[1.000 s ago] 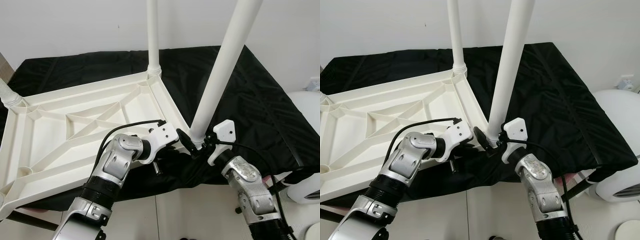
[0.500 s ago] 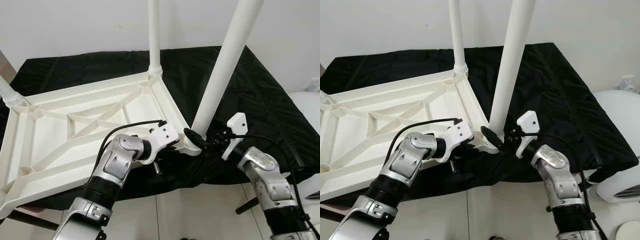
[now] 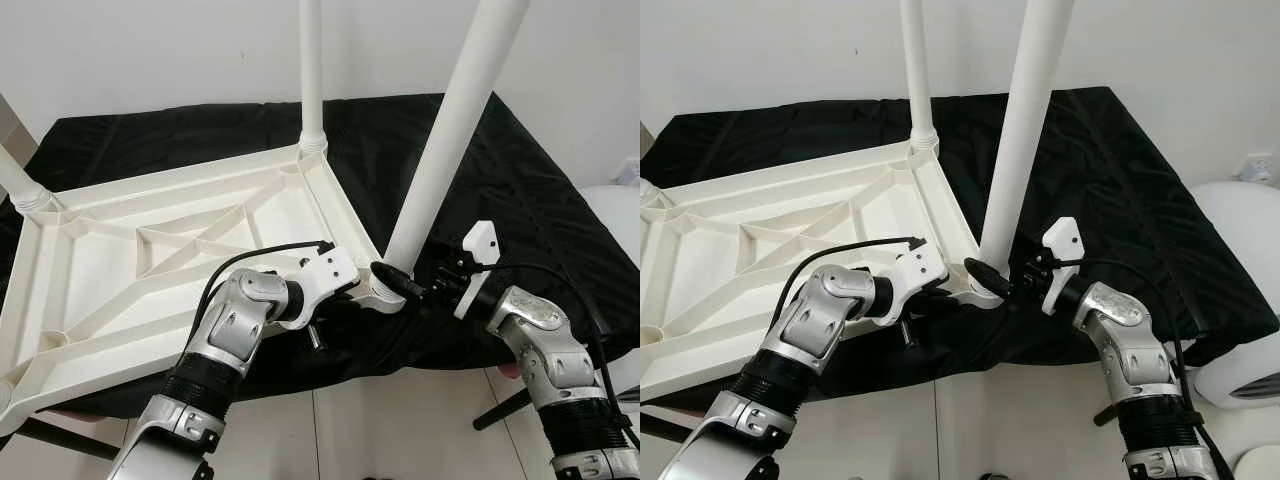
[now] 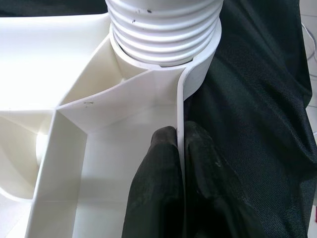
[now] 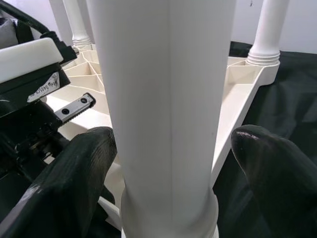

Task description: Building children table

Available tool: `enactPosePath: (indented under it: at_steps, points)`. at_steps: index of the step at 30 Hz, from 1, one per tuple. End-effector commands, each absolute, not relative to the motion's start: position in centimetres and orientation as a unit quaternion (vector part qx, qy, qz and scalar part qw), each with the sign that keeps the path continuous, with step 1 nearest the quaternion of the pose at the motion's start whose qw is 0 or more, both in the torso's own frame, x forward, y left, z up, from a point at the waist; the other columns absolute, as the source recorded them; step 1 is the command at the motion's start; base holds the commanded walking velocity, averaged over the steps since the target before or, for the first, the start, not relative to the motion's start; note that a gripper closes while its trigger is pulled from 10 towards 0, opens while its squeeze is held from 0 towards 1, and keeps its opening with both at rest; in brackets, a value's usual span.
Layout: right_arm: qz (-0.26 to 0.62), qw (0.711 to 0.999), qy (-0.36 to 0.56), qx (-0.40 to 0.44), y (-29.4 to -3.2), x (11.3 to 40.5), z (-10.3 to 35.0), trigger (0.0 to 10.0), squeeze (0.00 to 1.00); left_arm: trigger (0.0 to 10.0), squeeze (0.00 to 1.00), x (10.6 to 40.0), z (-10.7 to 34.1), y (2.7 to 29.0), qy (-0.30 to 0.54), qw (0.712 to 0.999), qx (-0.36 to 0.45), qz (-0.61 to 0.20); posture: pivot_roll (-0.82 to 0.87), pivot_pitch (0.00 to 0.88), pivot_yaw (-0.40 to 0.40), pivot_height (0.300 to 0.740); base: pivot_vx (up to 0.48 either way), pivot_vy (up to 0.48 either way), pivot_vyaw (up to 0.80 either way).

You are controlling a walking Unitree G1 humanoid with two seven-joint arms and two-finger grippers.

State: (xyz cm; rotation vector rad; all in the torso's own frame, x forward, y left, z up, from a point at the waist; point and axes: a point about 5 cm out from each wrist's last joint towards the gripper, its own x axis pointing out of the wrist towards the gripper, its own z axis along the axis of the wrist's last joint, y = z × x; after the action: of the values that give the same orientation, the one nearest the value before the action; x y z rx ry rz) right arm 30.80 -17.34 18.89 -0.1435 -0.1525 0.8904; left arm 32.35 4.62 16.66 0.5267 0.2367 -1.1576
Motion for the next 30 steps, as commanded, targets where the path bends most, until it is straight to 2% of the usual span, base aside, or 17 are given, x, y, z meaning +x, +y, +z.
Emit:
enactPosePath:
  at_steps: [1,3,4,5,6,8,9,10,11,12,15,16,17,18,20,29,30]
  points:
    - [0.438,0.894,-0.068,-0.064,-17.1,30.9,18.7,9.9,0.0,10.0,0.0,33.1,16.5,5.2,0.091,0.847,0.247,-0.462,-0.13,0.13,0.083,0.74,0.0,0.0,0.0]
    - [0.439,0.894,-0.068,-0.063,-17.1,31.0,18.6,10.0,0.0,10.0,0.0,33.1,16.5,5.2,0.091,0.847,0.247,-0.462,-0.13,0.131,0.083,0.74,0.0,0.0,0.0]
    - [0.442,0.892,-0.067,-0.062,-17.0,31.0,18.6,8.9,0.0,10.0,0.0,33.1,16.6,5.2,0.091,0.847,0.247,-0.462,-0.13,0.131,0.084,0.74,0.0,0.0,0.0]
    - [0.442,0.892,-0.067,-0.062,-17.0,31.0,18.6,8.9,0.0,10.0,0.0,33.1,16.6,5.2,0.091,0.847,0.247,-0.462,-0.13,0.131,0.084,0.74,0.0,0.0,0.0]
    - [0.442,0.893,-0.067,-0.06,-17.0,31.0,18.6,9.6,0.0,10.0,0.0,33.1,16.6,5.2,0.091,0.847,0.247,-0.462,-0.13,0.132,0.084,0.74,0.0,0.0,0.0]
    - [0.441,0.893,-0.067,-0.059,-17.0,31.1,18.6,9.6,0.0,10.0,0.0,33.2,16.6,5.2,0.091,0.847,0.247,-0.462,-0.13,0.132,0.084,0.74,0.0,0.0,0.0]
    - [0.441,0.893,-0.068,-0.057,-16.9,31.2,18.5,8.7,0.0,10.0,0.0,33.2,16.6,5.2,0.091,0.847,0.247,-0.462,-0.13,0.135,0.083,0.74,0.0,0.0,0.0]
    - [0.441,0.893,-0.069,-0.055,-16.7,31.3,18.5,6.9,0.0,10.0,0.0,33.2,16.6,5.2,0.092,0.847,0.247,-0.462,-0.13,0.136,0.083,0.74,0.0,0.0,0.0]
    - [0.441,0.893,-0.069,-0.055,-16.7,31.3,18.5,6.9,0.0,10.0,0.0,33.2,16.6,5.2,0.092,0.847,0.247,-0.462,-0.13,0.136,0.083,0.74,0.0,0.0,0.0]
    - [0.443,0.892,-0.069,-0.053,-16.6,31.3,18.4,5.0,0.0,10.0,0.0,33.1,16.6,5.2,0.092,0.847,0.247,-0.462,-0.13,0.137,0.083,0.74,0.0,0.0,0.0]
    - [0.445,0.891,-0.07,-0.052,-16.5,31.3,18.4,5.0,0.0,10.0,0.0,33.1,16.6,5.2,0.092,0.847,0.247,-0.462,-0.13,0.137,0.083,0.74,0.0,0.0,0.0]
    - [0.444,0.892,-0.07,-0.051,-16.4,31.4,18.3,4.0,0.0,10.0,0.0,33.1,16.6,5.2,0.092,0.847,0.247,-0.462,-0.13,0.138,0.083,0.74,0.0,0.0,0.0]
    - [0.445,0.892,-0.07,-0.05,-16.4,31.4,18.3,4.0,0.0,10.0,0.0,33.1,16.6,5.2,0.092,0.847,0.247,-0.462,-0.13,0.14,0.082,0.74,0.0,0.0,0.0]
    - [0.445,0.891,-0.07,-0.048,-16.4,31.4,18.3,0.6,0.0,10.0,0.0,33.1,16.5,5.3,0.092,0.847,0.247,-0.461,-0.13,0.14,0.082,0.74,0.0,0.0,0.0]
    - [0.446,0.891,-0.07,-0.047,-16.3,31.4,18.3,0.0,0.0,10.0,0.0,33.1,16.5,5.3,0.093,0.847,0.247,-0.461,-0.12,0.141,0.082,0.74,0.0,0.0,0.0]
    - [0.451,0.889,-0.07,-0.04,-15.8,31.3,18.1,0.0,0.0,10.0,0.0,33.2,16.6,5.4,0.093,0.848,0.247,-0.459,-0.12,0.142,0.082,0.74,0.0,0.0,0.0]
    - [0.452,0.888,-0.07,-0.04,-15.7,31.1,18.0,10.0,0.0,10.0,0.0,33.2,16.6,5.5,0.093,0.848,0.247,-0.459,-0.12,0.142,0.083,0.74,0.0,0.0,0.0]
